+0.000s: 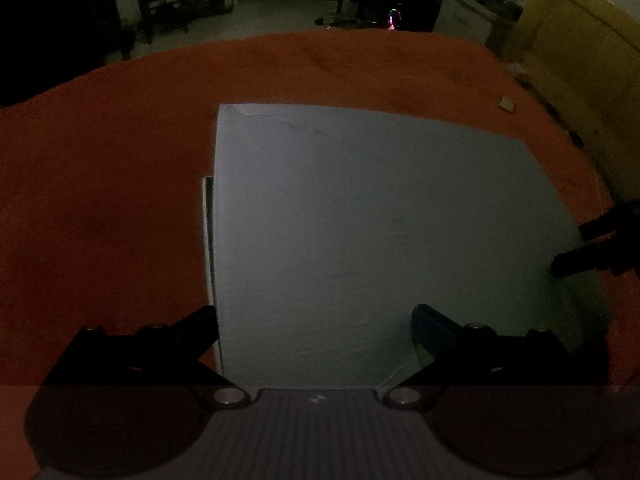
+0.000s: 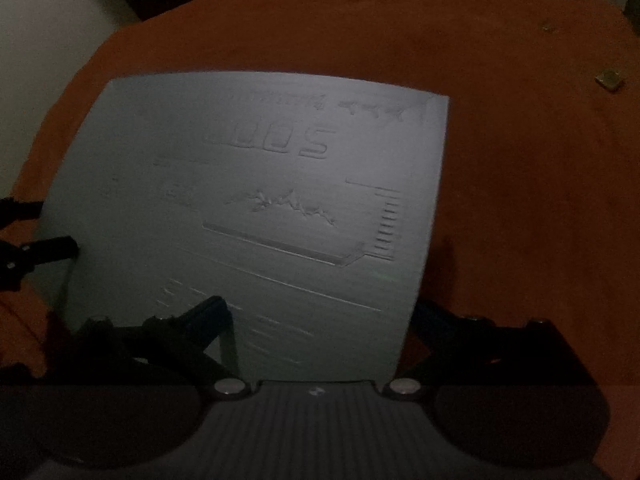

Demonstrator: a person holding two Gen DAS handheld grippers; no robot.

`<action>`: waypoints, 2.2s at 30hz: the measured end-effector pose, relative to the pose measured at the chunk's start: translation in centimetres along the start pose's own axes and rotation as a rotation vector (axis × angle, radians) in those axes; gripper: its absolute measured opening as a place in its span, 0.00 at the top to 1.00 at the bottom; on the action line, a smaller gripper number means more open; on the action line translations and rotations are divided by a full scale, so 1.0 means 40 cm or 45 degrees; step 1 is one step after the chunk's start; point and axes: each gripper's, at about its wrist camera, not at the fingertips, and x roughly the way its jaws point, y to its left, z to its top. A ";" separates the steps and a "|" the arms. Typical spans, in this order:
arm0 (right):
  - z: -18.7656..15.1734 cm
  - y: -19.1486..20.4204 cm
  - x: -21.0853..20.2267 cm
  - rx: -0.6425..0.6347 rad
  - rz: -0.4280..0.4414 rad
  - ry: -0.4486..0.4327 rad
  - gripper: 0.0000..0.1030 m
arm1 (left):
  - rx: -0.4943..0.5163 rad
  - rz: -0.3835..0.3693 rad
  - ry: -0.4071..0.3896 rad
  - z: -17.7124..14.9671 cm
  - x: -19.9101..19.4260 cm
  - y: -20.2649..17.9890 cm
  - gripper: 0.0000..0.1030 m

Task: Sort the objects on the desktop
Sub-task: 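Carry the lid with both grippers over the open box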

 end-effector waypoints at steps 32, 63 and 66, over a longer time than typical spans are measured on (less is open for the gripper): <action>-0.031 0.132 0.035 -0.076 -0.242 0.036 0.00 | 0.041 0.006 0.205 -0.057 0.052 0.010 0.01; 0.054 0.231 -0.041 -0.056 -0.356 -0.130 0.00 | -0.074 -0.039 0.080 0.037 0.010 0.030 0.01; 0.076 0.237 -0.005 -0.073 -0.365 -0.059 0.00 | -0.076 0.007 0.097 0.046 0.037 0.024 0.01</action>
